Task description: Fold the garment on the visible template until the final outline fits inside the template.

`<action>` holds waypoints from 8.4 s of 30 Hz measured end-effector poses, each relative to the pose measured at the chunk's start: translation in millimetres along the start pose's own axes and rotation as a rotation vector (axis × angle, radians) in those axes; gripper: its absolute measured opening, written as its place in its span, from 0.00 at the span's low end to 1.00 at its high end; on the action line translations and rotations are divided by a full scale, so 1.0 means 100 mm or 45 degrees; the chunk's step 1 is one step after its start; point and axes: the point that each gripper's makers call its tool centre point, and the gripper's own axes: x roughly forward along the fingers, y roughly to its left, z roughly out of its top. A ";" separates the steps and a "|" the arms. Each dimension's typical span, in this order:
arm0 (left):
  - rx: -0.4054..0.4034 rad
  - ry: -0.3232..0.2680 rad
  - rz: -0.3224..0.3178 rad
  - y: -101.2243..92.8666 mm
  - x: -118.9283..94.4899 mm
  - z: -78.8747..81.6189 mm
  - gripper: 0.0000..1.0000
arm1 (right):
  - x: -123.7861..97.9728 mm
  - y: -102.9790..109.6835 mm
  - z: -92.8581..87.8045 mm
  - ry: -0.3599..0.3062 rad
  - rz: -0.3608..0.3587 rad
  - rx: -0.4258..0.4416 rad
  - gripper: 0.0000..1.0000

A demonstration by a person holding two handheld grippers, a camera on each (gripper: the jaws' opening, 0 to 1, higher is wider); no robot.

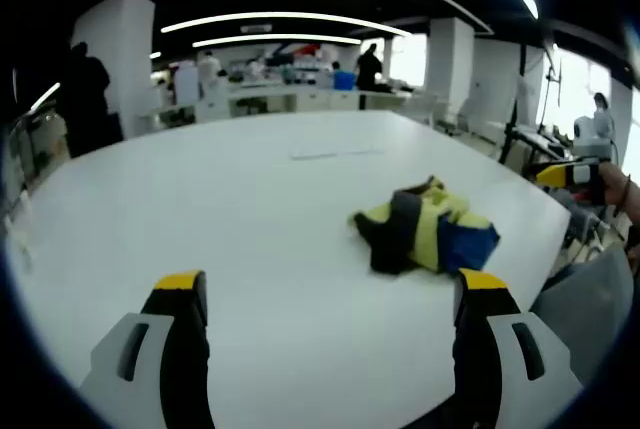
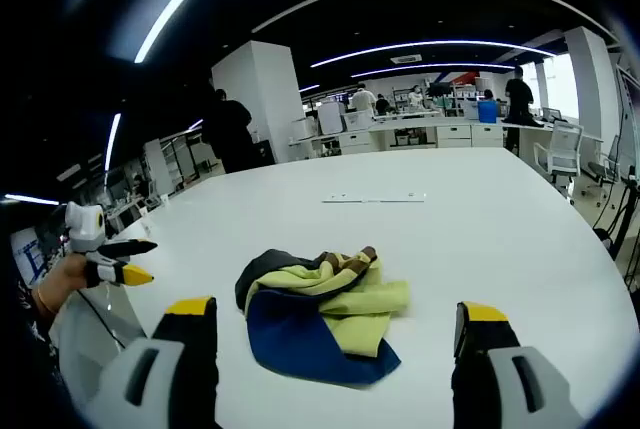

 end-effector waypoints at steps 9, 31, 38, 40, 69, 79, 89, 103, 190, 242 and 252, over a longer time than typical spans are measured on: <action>0.011 0.005 -0.006 0.00 0.01 0.01 0.99 | -0.02 -0.05 0.01 -0.003 -0.021 0.004 1.00; -0.012 0.005 -0.011 0.05 0.02 -0.01 0.99 | -0.06 -0.03 0.04 -0.007 -0.022 -0.020 1.00; -0.012 -0.002 -0.016 0.05 0.02 -0.03 0.99 | -0.08 -0.02 0.05 -0.015 -0.025 -0.019 1.00; -0.017 -0.003 -0.017 0.06 0.03 -0.03 0.99 | -0.08 -0.02 0.05 -0.014 -0.023 -0.019 1.00; 0.016 -0.026 -0.112 -0.15 0.21 0.08 0.85 | -0.04 -0.08 0.04 -0.052 -0.030 0.087 0.95; 0.031 -0.040 -0.187 -0.32 0.37 0.16 0.75 | 0.17 -0.02 0.00 -0.026 -0.010 0.113 0.87; 0.078 -0.046 -0.285 -0.52 0.63 0.21 0.68 | 0.43 0.13 -0.01 0.005 0.041 0.126 0.77; 0.143 -0.034 -0.403 -0.67 0.96 0.32 0.51 | 0.75 0.29 -0.13 0.104 0.108 0.173 0.64; 0.113 -0.026 -0.425 -0.41 1.42 0.82 0.00 | 1.03 -0.69 0.37 0.138 -0.207 0.123 0.00; -0.037 0.116 -0.127 0.41 2.17 0.54 0.28 | 1.74 -1.58 0.29 0.288 -0.328 0.204 0.33; -0.007 0.056 -0.088 0.19 1.99 0.63 0.55 | 1.50 -1.18 0.20 0.294 -0.274 0.234 0.58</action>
